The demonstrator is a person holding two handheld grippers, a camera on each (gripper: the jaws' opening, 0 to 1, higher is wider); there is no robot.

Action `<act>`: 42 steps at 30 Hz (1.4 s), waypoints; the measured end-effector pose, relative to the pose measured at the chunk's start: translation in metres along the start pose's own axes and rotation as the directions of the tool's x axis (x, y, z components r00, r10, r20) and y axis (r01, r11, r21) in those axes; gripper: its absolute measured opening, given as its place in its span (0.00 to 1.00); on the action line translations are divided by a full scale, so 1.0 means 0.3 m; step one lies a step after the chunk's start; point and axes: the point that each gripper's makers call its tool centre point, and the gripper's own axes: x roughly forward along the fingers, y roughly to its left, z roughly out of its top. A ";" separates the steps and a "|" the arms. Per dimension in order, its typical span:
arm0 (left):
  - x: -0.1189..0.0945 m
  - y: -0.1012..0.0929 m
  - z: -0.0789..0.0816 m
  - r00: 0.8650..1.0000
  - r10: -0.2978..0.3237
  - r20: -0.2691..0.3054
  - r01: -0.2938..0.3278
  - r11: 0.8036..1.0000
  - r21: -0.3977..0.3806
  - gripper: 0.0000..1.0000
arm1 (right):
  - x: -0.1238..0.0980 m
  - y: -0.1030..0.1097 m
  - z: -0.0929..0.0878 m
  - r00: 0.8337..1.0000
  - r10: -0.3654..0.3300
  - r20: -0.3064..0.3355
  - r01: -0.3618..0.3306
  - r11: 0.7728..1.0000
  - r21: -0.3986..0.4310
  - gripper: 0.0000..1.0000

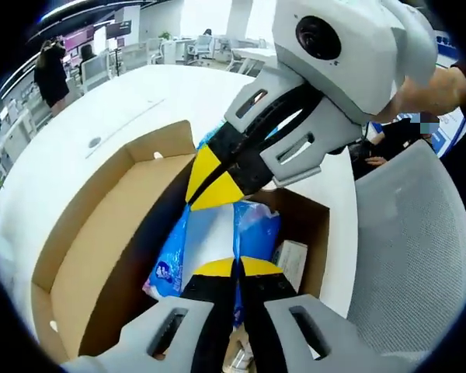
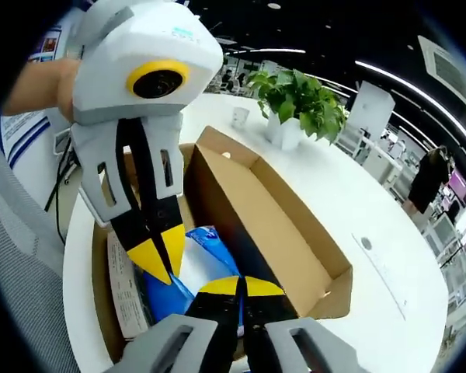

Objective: Operate the shoe box by opening the lid, removing the specified soft item, and placing it in the target area until the item is outside and the box remains undamaged.

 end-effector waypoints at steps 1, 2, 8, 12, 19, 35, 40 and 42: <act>-0.004 -0.001 0.004 1.000 0.001 0.003 -0.001 1.000 0.002 0.00 | -0.004 -0.001 0.005 1.000 -0.001 0.002 0.001 1.000 -0.002 0.00; -0.007 -0.001 0.006 1.000 0.003 0.006 -0.003 1.000 0.002 0.00 | -0.007 -0.002 0.008 1.000 -0.001 0.003 0.001 1.000 -0.004 0.00; -0.041 -0.011 0.025 1.000 0.014 0.018 -0.014 1.000 0.018 0.00 | -0.033 -0.005 0.035 1.000 -0.004 0.020 0.004 1.000 -0.009 0.00; -0.078 -0.020 0.050 0.999 0.021 0.032 -0.022 0.999 0.029 0.00 | -0.051 -0.010 0.062 0.999 -0.008 0.039 0.008 1.000 -0.011 0.00; -0.134 -0.036 0.102 0.998 0.034 0.053 -0.037 0.998 0.059 0.00 | -0.096 -0.022 0.109 0.997 -0.015 0.073 0.016 1.000 -0.016 0.00; -0.207 -0.098 0.266 0.992 0.038 0.122 -0.051 0.993 0.107 0.00 | -0.229 -0.098 0.174 0.989 -0.056 0.135 0.057 0.998 0.000 0.00; -0.206 -0.120 0.313 0.991 0.030 0.131 -0.047 0.991 0.126 0.00 | -0.272 -0.125 0.166 0.987 -0.072 0.141 0.072 0.997 0.009 0.00; -0.201 -0.128 0.330 0.991 0.027 0.130 -0.044 0.990 0.132 0.00 | -0.286 -0.133 0.158 0.987 -0.077 0.141 0.077 0.997 0.011 0.00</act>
